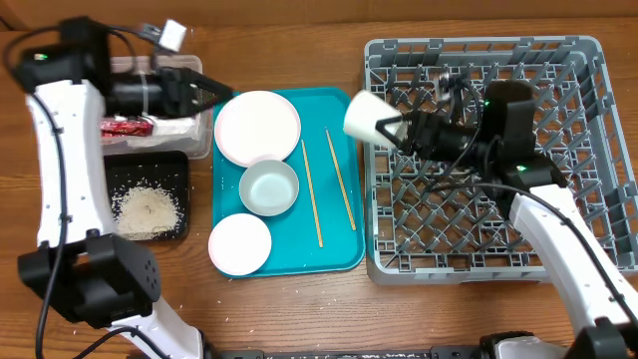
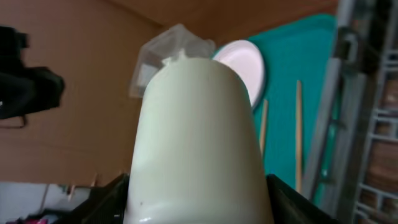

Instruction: Sort waste into correct bins and load items into the dishwasher

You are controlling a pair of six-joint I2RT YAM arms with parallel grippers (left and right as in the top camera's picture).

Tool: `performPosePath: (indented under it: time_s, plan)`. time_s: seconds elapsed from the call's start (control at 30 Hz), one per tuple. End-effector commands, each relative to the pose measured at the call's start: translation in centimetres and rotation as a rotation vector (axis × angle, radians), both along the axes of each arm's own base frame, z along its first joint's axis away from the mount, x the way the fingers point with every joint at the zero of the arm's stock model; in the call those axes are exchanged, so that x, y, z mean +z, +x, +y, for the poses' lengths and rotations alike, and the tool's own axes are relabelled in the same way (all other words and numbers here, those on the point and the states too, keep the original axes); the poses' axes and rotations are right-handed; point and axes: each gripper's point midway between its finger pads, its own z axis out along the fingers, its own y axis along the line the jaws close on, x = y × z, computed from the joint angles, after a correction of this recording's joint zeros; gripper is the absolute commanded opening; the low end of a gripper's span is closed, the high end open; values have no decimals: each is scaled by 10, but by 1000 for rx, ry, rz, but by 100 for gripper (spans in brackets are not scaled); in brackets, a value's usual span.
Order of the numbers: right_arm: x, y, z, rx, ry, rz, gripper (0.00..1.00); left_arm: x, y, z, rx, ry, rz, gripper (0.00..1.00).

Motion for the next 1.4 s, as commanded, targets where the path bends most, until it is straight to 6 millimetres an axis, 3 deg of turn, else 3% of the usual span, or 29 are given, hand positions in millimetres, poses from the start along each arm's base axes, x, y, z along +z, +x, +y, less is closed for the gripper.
performPosePath:
  time_s: [0.0,0.03,0.13,0.33,0.43,0.6,0.73,0.9,1.03,1.1,1.17,1.3,1.37]
  plan:
    - [29,-2,-20,-132,-151,-86,53,-3,10,43,201,358,64,33]
    - [30,-14,-26,-166,-232,-48,53,11,8,59,279,481,50,33]
    - [29,-36,-34,-206,-366,24,53,34,0,84,442,605,57,35]
    - [7,-90,-40,-213,-594,222,53,56,-36,134,809,768,179,37]
    - [-19,-127,-48,-210,-697,412,53,77,-53,134,863,757,133,37]
    - [-41,-141,-51,-183,-782,527,53,98,-84,131,898,757,72,37]
    - [-55,-140,-52,-179,-835,564,53,88,-118,127,895,787,105,38]
    - [-77,-146,-55,-151,-903,659,53,51,-154,133,896,870,221,41]
    - [-94,-148,-56,-138,-925,697,53,30,-157,138,890,913,290,43]
    - [-105,-145,-51,-133,-906,695,53,17,-154,139,874,922,321,51]
    - [-110,-144,-48,-126,-893,690,53,9,-150,139,863,924,339,100]
    - [-120,-143,-47,-124,-891,693,54,-4,-146,140,841,936,384,100]
    - [-123,-143,-47,-125,-892,692,62,-8,-143,140,832,941,400,100]
